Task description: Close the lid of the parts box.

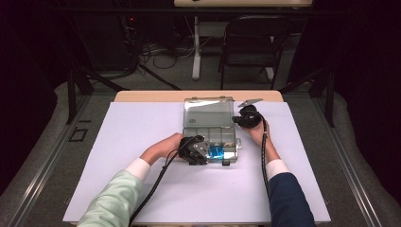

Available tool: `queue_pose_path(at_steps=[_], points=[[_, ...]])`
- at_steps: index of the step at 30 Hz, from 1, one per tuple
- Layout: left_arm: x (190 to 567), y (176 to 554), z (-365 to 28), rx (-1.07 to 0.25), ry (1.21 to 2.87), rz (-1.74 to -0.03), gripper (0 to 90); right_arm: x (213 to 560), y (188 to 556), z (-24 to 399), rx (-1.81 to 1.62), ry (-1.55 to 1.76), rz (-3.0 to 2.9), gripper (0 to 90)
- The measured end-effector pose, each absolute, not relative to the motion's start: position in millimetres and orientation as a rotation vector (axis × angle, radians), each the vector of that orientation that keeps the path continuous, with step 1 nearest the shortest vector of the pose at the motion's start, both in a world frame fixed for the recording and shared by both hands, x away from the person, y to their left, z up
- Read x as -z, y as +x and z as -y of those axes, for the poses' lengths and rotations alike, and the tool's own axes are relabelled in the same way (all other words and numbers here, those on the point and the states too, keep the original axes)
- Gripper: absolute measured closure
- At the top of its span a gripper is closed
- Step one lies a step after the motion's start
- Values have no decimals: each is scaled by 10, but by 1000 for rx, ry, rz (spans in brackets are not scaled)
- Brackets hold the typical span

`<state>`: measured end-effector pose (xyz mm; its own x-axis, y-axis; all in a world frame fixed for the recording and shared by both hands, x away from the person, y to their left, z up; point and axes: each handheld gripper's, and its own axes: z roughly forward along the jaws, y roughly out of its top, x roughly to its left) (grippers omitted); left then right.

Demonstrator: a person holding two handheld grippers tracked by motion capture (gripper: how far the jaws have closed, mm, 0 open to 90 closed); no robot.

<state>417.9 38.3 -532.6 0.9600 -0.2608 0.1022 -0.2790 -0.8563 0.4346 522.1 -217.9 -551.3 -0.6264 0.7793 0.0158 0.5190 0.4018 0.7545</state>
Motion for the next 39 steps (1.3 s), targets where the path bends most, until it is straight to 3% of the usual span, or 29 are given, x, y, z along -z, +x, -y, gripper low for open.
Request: queue_pose_path(at_steps=[39], points=[[5336,4186,-362,-53,2665,395,836,5287,5183,2204,-1168,1023,-2242,900]])
